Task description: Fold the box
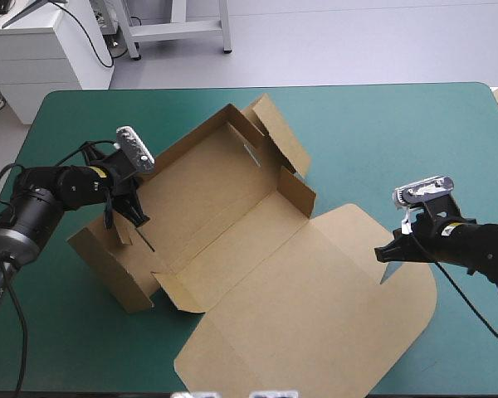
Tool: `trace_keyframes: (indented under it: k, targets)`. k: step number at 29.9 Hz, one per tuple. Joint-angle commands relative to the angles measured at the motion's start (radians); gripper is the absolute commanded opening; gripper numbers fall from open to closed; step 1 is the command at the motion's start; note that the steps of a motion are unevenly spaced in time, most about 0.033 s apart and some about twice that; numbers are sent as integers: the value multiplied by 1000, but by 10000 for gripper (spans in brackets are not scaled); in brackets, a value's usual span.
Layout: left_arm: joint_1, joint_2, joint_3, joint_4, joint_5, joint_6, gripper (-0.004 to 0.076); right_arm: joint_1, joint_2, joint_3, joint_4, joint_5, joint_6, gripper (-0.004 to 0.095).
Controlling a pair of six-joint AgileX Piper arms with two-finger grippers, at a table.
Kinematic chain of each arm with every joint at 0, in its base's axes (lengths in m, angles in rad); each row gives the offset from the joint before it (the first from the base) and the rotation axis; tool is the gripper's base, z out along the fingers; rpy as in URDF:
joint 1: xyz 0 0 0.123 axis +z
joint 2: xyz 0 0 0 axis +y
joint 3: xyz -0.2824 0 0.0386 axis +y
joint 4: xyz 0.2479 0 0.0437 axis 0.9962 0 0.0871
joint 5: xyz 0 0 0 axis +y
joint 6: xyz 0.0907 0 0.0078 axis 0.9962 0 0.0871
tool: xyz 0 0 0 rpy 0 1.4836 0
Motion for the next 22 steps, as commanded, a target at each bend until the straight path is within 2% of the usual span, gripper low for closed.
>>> trace_keyframes:
  k: [1, 5, 11, 17, 22]
  targets:
    - [-85, -29, -41, 68, -179, -2, -8, -5, -16, -29, 18, -46, 2, -15]
    - [-191, -29, -41, 202, -314, -11, -8, -5, -16, -29, 18, -46, 5, -15]
    - [-308, -29, -41, 378, -454, -49, -8, -5, -16, -29, 18, -46, 6, -15]
    - [-407, -29, -41, 525, -473, -58, -8, -5, -16, -29, 18, -54, 9, -15]
    - [-457, -29, -41, 537, -452, -58, -8, -5, -16, -31, 21, -58, 14, -15]
